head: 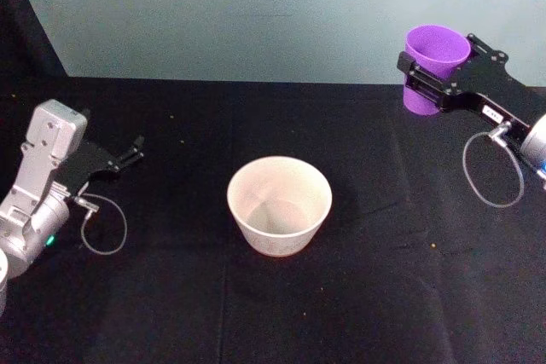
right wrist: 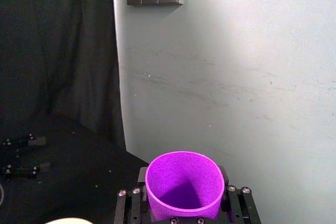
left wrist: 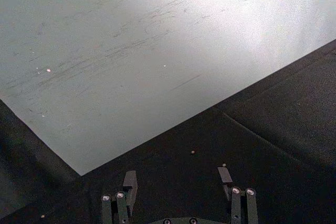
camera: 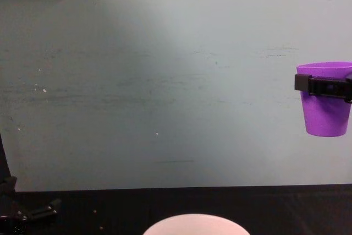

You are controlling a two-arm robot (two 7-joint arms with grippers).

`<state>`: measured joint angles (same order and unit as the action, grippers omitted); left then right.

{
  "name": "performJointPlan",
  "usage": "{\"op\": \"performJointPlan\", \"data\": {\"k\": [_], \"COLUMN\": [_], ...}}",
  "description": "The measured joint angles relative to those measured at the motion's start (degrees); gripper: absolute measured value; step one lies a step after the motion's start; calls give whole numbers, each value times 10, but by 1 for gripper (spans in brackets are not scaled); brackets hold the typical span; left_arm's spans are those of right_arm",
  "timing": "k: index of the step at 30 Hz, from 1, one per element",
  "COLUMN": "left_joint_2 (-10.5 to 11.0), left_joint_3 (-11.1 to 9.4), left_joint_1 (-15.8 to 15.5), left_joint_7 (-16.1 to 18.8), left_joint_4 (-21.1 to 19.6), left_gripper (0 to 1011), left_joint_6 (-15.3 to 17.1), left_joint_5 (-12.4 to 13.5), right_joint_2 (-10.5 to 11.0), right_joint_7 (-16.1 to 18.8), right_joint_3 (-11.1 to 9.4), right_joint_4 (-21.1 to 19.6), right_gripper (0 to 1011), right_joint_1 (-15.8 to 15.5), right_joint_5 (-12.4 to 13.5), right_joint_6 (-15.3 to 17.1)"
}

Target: Pick up the cup and pour the mung beans from the cup into the bowl.

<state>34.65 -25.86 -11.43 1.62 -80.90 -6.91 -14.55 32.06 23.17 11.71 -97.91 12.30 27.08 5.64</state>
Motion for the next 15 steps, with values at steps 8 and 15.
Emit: {"op": "performJointPlan", "data": {"k": [8, 15], "left_joint_2": [0, 0], "left_joint_3": [0, 0], "left_joint_1": [0, 0], "left_joint_7": [0, 0], "left_joint_4": [0, 0], "left_gripper": [1000, 1000], "left_joint_6": [0, 0], "left_joint_5": [0, 0], "right_joint_2": [0, 0], "right_joint_7": [0, 0], "right_joint_3": [0, 0], "right_joint_4": [0, 0], "right_gripper": [750, 750], "right_joint_1": [0, 0], "right_joint_5": [0, 0], "right_joint_6": [0, 0]}}
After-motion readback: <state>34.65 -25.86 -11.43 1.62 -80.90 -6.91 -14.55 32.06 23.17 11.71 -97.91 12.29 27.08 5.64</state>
